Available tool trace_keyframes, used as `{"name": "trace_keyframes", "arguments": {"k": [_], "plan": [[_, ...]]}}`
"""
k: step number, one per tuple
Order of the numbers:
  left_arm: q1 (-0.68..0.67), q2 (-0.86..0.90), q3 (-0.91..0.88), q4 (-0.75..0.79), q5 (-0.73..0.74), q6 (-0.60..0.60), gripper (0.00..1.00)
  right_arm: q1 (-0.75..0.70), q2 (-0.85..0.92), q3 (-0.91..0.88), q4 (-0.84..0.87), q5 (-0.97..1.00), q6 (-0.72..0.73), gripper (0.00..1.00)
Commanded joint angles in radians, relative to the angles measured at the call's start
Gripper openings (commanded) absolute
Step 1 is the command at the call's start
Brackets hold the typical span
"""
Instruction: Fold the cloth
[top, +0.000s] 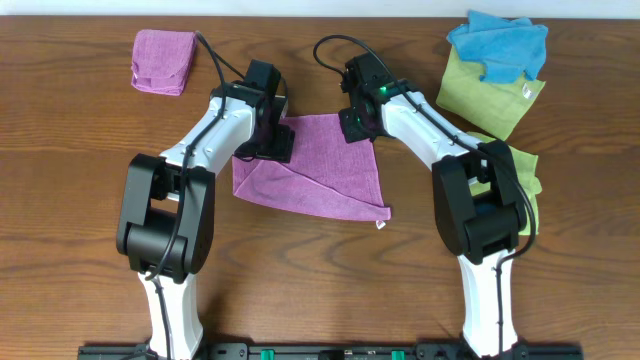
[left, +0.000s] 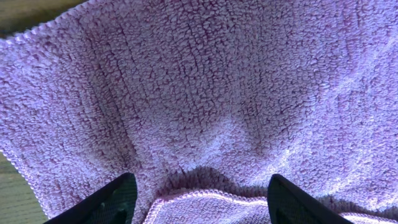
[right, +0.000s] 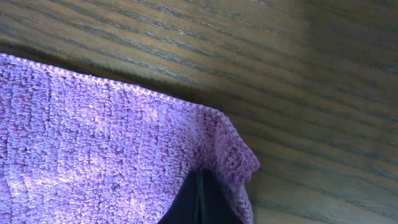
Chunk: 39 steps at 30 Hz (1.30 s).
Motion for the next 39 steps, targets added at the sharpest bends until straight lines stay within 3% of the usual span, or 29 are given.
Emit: {"name": "trace_keyframes", "arguments": {"k": [1,20,27,35,39], "plan": [[-0.001,0.019,-0.009,-0.003,0.001,0.018,0.68,-0.016,0.072,-0.019,-0.011,0.026,-0.010,0.01],[0.000,0.031,-0.055,0.012,-0.003,0.021,0.66,-0.016,0.072,-0.019,-0.011,0.026,-0.010,0.01],[0.000,0.031,-0.055,0.002,0.000,0.021,0.46,-0.016,0.072,-0.019,-0.011,0.026,-0.010,0.01],[0.000,0.030,-0.055,-0.058,0.000,0.021,0.44,-0.016,0.072,-0.019,-0.011,0.026,-0.010,0.01],[0.000,0.030,-0.055,-0.070,0.000,0.017,0.38,-0.016,0.072,-0.019,-0.011,0.026,-0.010,0.01]]}}
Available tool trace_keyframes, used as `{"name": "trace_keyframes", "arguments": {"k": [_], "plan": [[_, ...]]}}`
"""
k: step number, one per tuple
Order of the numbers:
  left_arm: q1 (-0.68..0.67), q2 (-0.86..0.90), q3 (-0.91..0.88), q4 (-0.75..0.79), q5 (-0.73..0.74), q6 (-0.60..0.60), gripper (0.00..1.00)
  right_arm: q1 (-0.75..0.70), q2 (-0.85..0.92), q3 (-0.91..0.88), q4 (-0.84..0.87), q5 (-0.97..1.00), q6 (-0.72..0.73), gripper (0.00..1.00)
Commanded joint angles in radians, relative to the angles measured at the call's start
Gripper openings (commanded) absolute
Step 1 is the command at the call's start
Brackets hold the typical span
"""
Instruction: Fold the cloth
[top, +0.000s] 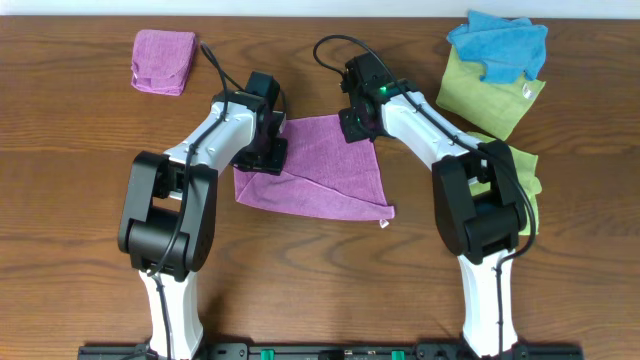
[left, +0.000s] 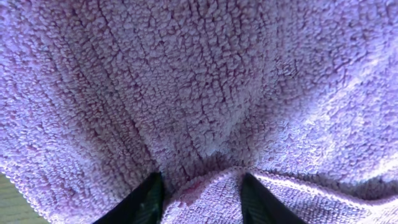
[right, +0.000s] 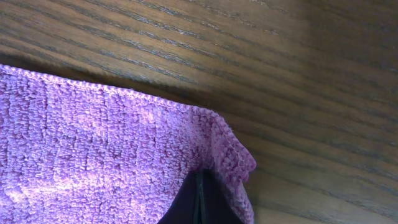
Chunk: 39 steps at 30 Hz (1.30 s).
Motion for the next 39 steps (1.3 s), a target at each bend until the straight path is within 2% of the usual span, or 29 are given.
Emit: {"name": "trace_keyframes", "arguments": {"k": [1,4,6,21,24,27,32,38,39], "plan": [[0.000,0.018,-0.010,-0.014,0.000,-0.004,0.33,-0.016,0.072,-0.019,-0.011,0.026,-0.010,0.01],[0.000,0.017,-0.009,-0.017,0.001,-0.005,0.24,-0.016,0.072,-0.019,-0.011,0.026,-0.010,0.01],[0.000,0.017,-0.003,-0.018,0.001,-0.019,0.22,-0.016,0.072,-0.019,-0.011,0.026,-0.010,0.01],[0.000,0.017,0.025,-0.010,0.009,-0.023,0.22,-0.016,0.072,-0.019,-0.011,0.026,-0.010,0.01],[0.000,0.017,0.025,-0.009,0.009,-0.023,0.18,-0.016,0.072,-0.019,-0.011,0.025,-0.010,0.01],[0.000,0.017,0.025,-0.007,0.009,-0.023,0.09,-0.016,0.072,-0.019,-0.011,0.025,-0.010,0.01],[0.000,0.017,0.025,0.003,0.009,-0.023,0.06,-0.016,0.072,-0.019,-0.011,0.024,-0.010,0.01],[0.005,0.017,0.030,0.013,0.008,-0.023,0.13,-0.016,0.072,-0.019,-0.007,0.003,-0.010,0.01],[0.007,0.017,0.032,0.013,0.008,-0.023,0.19,-0.016,0.072,-0.019,-0.006,0.003,-0.010,0.01]]}}
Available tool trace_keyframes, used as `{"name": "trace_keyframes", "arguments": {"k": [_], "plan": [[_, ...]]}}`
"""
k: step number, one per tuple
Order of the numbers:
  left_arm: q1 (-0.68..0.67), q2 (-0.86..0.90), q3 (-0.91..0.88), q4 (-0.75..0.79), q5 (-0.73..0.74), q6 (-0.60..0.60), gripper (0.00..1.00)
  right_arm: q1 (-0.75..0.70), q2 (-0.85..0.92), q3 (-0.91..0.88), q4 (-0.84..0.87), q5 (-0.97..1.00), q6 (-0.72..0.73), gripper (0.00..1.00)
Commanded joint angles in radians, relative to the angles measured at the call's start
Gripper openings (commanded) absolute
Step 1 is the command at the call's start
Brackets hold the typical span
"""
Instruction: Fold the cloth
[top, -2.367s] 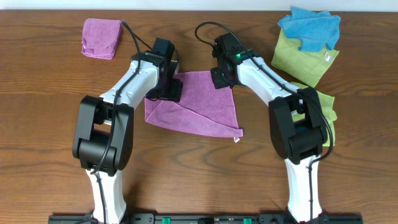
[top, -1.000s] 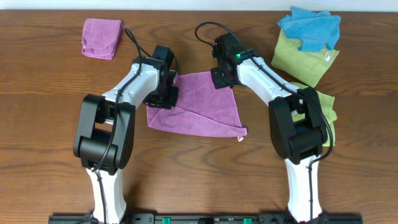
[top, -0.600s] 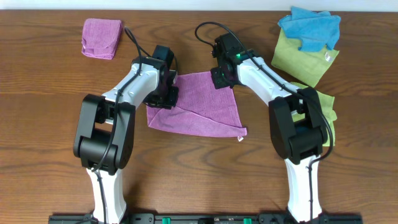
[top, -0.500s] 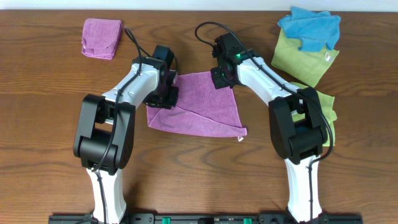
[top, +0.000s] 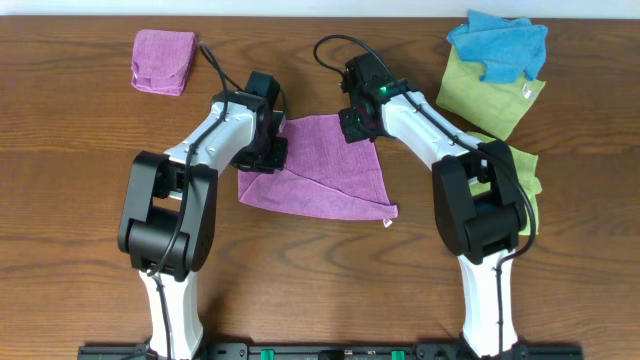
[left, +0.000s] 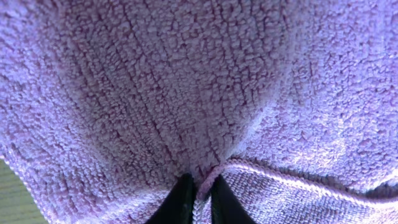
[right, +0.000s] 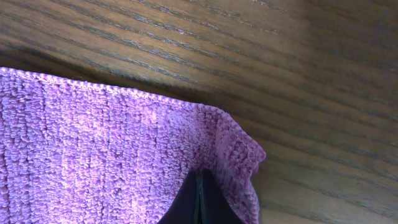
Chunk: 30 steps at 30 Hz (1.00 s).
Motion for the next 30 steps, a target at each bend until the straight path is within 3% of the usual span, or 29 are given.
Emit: {"name": "trace_keyframes", "arguments": {"k": [1,17,26,30], "plan": [[0.009,0.017,0.035,0.002,0.004,-0.002,0.22,-0.016,0.072,-0.019,-0.008,0.006,-0.010,0.01],[0.022,0.017,0.038,0.007,0.057,-0.006,0.21,-0.016,0.072,-0.019,-0.008,0.006,-0.009,0.01],[0.021,0.017,0.038,0.006,0.056,-0.006,0.07,-0.016,0.072,-0.019,-0.008,0.006,-0.009,0.01],[0.021,0.017,0.038,0.003,0.056,-0.006,0.06,-0.016,0.072,-0.019,-0.008,0.006,-0.009,0.01]]}}
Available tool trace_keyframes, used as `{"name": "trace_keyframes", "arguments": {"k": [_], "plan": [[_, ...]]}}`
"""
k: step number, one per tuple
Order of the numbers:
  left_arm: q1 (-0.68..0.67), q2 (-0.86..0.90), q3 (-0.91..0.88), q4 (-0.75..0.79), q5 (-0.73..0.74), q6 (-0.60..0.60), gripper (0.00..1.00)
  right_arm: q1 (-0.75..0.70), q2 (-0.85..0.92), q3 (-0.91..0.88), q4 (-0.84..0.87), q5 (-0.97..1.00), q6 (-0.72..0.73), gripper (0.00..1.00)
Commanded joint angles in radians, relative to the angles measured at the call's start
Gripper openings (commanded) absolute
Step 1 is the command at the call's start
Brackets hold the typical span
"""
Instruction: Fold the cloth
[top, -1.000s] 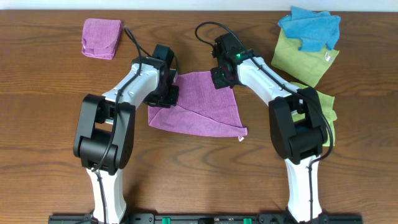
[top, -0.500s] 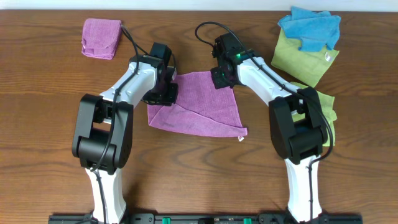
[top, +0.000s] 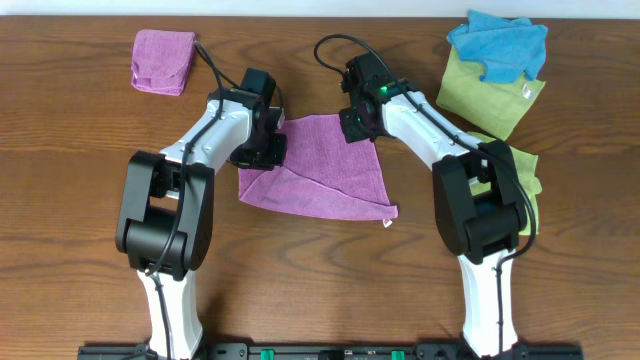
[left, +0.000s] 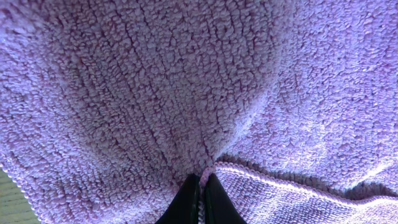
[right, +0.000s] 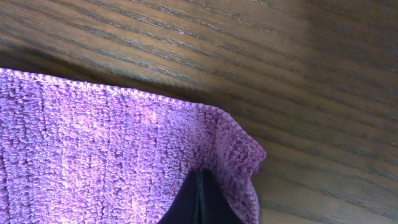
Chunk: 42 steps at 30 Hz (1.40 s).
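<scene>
A purple cloth (top: 320, 165) lies on the table, folded over with a diagonal crease across it. My left gripper (top: 262, 150) is at the cloth's left side, shut on its hemmed edge (left: 202, 180); the terry fills the left wrist view. At the cloth's upper right corner my right gripper (top: 355, 122) is shut on the corner (right: 239, 155), with bare wood beyond it.
A small folded purple cloth (top: 163, 60) sits at the far left back. Blue (top: 500, 45) and green cloths (top: 490, 90) are stacked at the back right, with another green cloth (top: 520, 170) under the right arm. Wooden table (top: 90, 230) all round.
The left jaws, nearly closed on the hem before, are now pressed fully together on it. The left gripper sits slightly higher on the cloth. The right gripper and its corner have not moved.
At first my left gripper stood open over the cloth's left edge while the right was shut on the upper right corner. The left jaws then narrowed around a raised hem, closed on it, and now pinch it tight. The cloth's left edge shifted slightly right.
</scene>
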Motion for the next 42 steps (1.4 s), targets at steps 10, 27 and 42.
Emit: {"name": "trace_keyframes", "arguments": {"k": [10,27,42], "plan": [[0.003,0.011,0.068,-0.037,0.005,-0.008,0.14,-0.014,0.072,-0.019,-0.008,0.003,-0.006,0.01],[0.002,0.011,0.068,-0.039,0.004,-0.003,0.13,-0.014,0.072,-0.019,-0.012,0.003,-0.006,0.01],[0.002,0.011,0.054,-0.041,-0.023,0.007,0.13,-0.014,0.072,-0.019,-0.012,0.003,-0.006,0.01]]}}
